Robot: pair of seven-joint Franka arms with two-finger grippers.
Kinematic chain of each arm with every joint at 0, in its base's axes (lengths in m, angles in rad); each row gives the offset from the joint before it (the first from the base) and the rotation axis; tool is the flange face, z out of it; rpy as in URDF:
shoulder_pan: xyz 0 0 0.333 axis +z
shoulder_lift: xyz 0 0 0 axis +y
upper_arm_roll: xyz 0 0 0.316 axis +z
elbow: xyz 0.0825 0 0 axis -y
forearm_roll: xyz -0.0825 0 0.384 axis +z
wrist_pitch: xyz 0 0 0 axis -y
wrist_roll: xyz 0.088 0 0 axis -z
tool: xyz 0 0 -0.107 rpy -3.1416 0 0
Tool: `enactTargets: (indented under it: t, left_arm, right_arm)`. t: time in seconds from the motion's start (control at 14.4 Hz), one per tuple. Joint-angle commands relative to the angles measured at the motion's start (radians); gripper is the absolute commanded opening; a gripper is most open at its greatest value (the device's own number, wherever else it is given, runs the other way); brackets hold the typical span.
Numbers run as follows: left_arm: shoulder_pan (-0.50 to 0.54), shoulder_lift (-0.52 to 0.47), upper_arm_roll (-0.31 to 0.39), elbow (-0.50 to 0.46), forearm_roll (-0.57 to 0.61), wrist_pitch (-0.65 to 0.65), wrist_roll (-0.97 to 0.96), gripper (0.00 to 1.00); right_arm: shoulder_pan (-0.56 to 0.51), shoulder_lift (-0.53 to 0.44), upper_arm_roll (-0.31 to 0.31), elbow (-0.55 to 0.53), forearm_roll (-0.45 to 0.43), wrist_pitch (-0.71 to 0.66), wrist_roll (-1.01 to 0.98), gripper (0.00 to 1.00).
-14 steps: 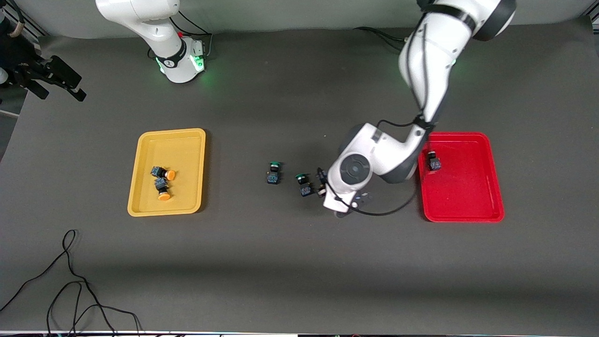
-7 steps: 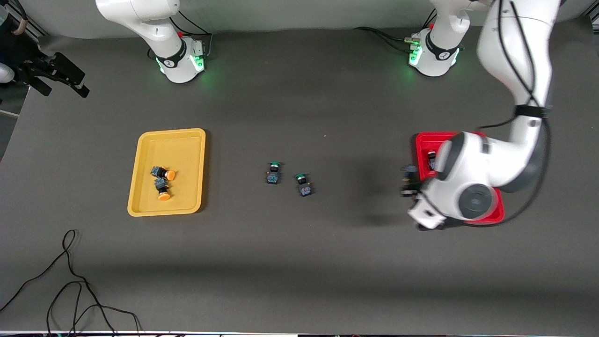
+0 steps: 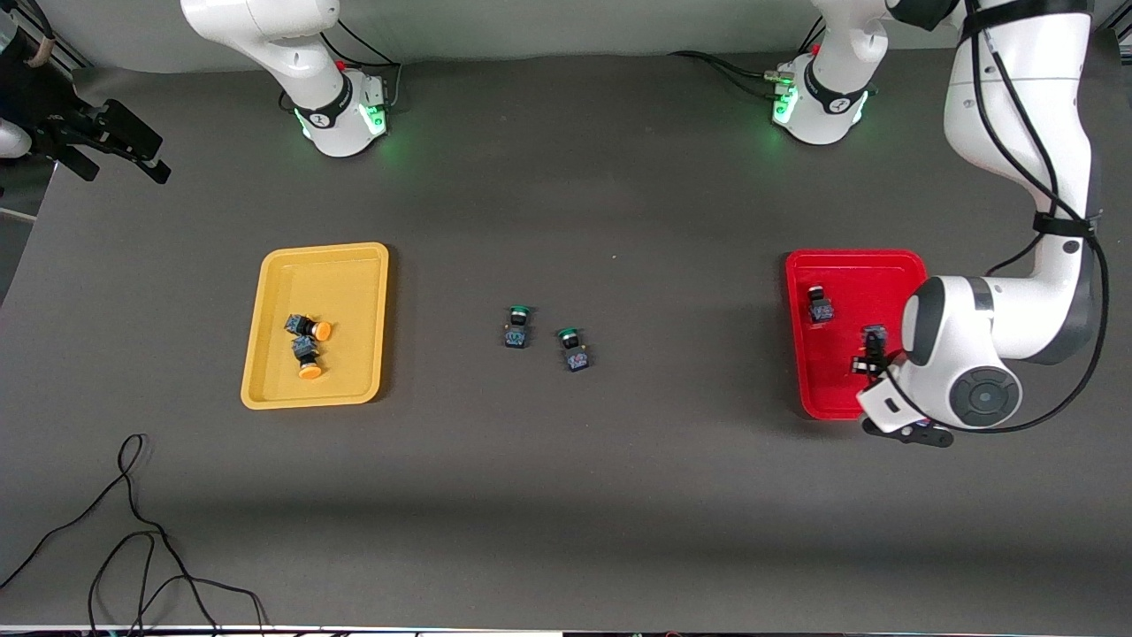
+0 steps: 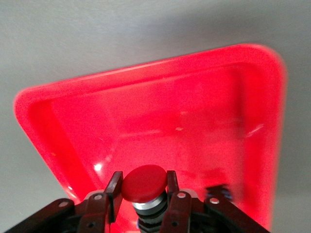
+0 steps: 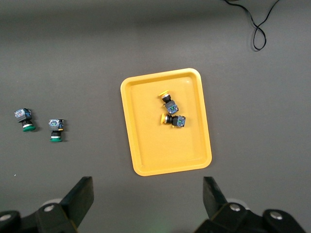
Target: Place red and yellow buttons in trays
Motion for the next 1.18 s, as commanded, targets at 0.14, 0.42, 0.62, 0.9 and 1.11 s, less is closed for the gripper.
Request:
enactTargets:
  t: [0.14, 0.42, 0.62, 0.9, 1.11]
  left_arm:
    - [-0.003, 0.005, 0.062, -0.075, 0.004, 0.121, 0.131, 0.99]
    - [-0.026, -0.053, 0.056, -0.057, -0.051, 0.007, 0.076, 1.0]
    - [-0.115, -0.159, 0.054, -0.052, -0.068, -0.095, -0.135, 1.0]
    - [-0.194, -0.371, 0.051, -0.061, -0.068, -0.196, -0.329, 1.0]
    - [-0.162, -0.509, 0.012, -0.061, -0.067, -0.259, -0.346, 1.0]
  right_arm:
    - [-0.005, 0.006, 0.002, 0.014, 0.01, -0.019, -0.025, 1.0]
    - [0.001, 0.017, 0.004, 0.016, 0.01, -0.01, -0.023, 1.0]
    - [0.001, 0.014, 0.004, 0.016, 0.007, -0.011, -0.02, 1.0]
    - [0.0, 0.008, 0.002, 0.016, 0.007, -0.017, -0.024, 1.0]
    - [0.003, 0.003, 0.004, 0.016, 0.007, -0.025, -0.025, 1.0]
